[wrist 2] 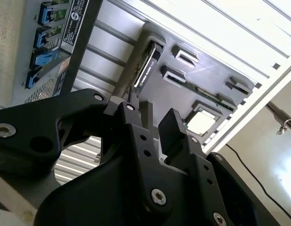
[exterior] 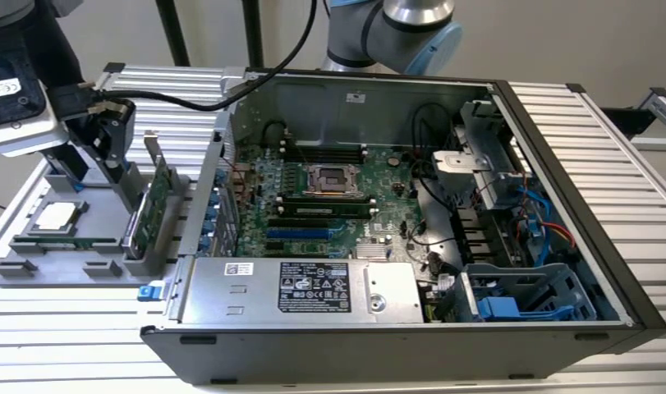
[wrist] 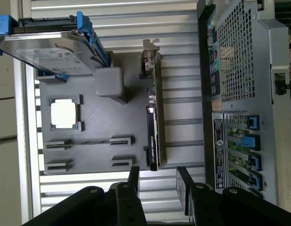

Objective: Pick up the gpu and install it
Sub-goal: 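Pick up the gpu and move the gpu toward the slot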

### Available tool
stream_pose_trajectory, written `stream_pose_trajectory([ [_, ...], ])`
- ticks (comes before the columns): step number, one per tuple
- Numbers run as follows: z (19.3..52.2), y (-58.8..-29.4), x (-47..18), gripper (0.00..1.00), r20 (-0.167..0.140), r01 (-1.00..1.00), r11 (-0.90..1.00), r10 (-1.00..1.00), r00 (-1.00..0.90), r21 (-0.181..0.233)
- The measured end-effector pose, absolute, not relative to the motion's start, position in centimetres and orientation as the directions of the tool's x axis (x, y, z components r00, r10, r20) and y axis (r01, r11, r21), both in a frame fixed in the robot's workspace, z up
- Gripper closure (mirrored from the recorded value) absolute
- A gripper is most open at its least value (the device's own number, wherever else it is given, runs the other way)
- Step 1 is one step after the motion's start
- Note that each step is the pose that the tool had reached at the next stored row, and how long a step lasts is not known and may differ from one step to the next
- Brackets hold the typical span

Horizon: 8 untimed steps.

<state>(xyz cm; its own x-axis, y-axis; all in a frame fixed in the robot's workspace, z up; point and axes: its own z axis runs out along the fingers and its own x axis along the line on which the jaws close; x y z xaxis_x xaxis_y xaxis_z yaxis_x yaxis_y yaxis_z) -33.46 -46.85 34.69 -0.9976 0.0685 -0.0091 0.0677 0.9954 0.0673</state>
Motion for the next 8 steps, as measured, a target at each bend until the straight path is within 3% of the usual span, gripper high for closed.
stream_pose_trajectory([
  [8, 34.28, -46.85, -33.46, 0.00, -0.009, 0.068, 0.995, 0.068, -0.998, 0.068],
])
